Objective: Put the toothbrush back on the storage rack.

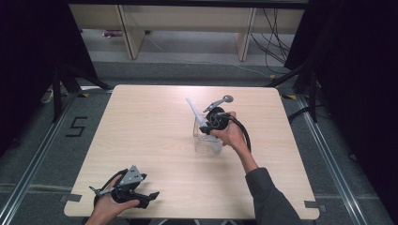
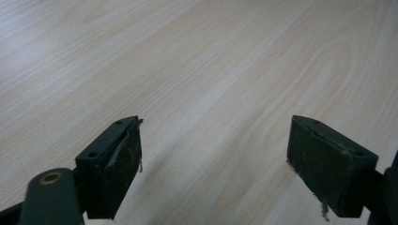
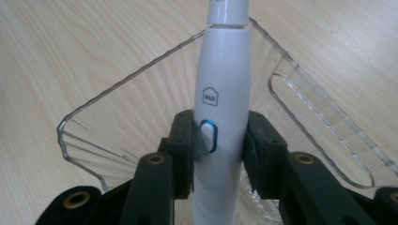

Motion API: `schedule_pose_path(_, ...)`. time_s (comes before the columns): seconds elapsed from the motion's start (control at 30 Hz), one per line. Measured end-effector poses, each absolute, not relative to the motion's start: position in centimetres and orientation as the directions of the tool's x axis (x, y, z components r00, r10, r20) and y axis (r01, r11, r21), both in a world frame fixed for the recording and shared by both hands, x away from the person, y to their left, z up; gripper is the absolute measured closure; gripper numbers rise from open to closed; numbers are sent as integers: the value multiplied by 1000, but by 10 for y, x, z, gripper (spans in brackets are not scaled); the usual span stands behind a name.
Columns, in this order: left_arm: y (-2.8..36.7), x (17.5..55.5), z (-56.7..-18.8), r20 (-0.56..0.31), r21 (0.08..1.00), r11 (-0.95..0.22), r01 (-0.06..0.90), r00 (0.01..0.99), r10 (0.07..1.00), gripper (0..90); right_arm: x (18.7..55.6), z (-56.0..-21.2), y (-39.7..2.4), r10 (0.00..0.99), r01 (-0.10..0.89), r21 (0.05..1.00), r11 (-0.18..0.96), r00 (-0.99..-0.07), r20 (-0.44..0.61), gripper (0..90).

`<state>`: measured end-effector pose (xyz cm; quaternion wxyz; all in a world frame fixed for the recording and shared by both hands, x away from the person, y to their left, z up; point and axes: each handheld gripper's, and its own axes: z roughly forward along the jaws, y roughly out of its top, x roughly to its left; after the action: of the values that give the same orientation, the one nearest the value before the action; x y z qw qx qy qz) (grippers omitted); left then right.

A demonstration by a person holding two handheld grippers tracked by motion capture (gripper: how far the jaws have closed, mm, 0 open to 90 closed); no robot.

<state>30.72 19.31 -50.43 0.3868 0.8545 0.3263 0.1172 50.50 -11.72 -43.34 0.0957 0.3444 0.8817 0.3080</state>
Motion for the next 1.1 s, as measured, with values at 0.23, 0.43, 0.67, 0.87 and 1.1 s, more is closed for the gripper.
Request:
schedule_pose_path(0.23,193,308,-504,-51,738,-493,462,766,641,178,503,-432,-118,673,560,604,567,-738,54,659)
schedule_pose_path(0.43,193,308,-504,-47,738,-494,460,765,642,178,502,-430,-120,682,563,613,554,-729,53,632)
schedule_pose_path(0.67,193,308,-504,-45,735,-499,459,767,640,178,498,-420,-129,681,532,666,523,-731,48,612)
schedule_pose_path(0.87,193,308,-504,-50,738,-493,462,765,642,179,495,-412,-135,644,473,708,524,-764,34,606)
schedule_pose_path(1.1,193,308,-504,-43,739,-494,459,763,645,178,484,-399,-141,640,447,728,519,-768,15,584)
